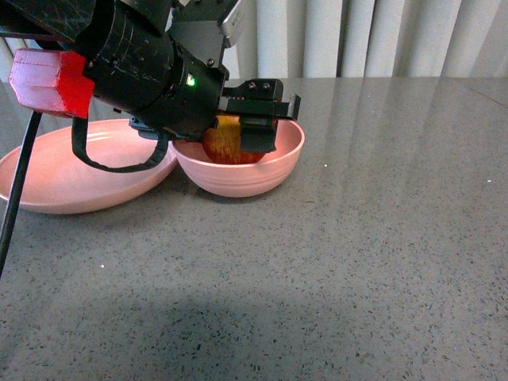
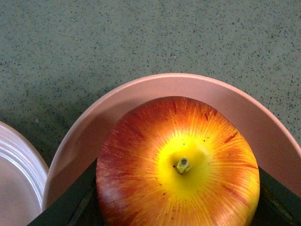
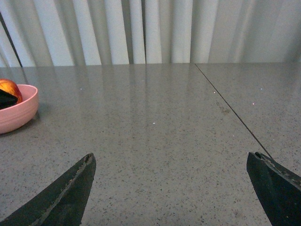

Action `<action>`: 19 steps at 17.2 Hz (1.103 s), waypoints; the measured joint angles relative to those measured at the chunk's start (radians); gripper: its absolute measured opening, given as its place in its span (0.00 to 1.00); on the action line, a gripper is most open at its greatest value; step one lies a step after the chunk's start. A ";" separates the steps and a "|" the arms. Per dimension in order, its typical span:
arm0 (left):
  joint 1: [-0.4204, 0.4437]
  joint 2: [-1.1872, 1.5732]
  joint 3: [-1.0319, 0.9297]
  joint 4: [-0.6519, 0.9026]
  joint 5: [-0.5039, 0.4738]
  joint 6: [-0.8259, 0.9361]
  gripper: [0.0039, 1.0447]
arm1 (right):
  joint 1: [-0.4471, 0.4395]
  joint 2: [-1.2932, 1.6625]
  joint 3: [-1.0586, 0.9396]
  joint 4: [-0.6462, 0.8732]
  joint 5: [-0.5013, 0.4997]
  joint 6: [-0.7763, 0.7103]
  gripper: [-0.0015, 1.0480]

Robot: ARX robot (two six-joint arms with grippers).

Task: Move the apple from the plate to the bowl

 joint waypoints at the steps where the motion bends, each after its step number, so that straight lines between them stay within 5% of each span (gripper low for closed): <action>1: 0.000 0.005 0.000 -0.003 0.000 0.000 0.65 | 0.000 0.000 0.000 0.000 0.000 0.000 0.94; 3: 0.000 0.009 0.000 -0.007 0.003 -0.006 0.68 | 0.000 0.000 0.000 0.000 0.000 0.000 0.94; 6: 0.000 0.009 0.010 0.004 0.010 -0.010 0.96 | 0.000 0.000 0.000 0.000 0.000 0.000 0.94; 19: 0.022 -0.185 0.014 0.106 0.002 -0.017 0.94 | 0.000 0.000 0.000 0.000 0.000 0.000 0.94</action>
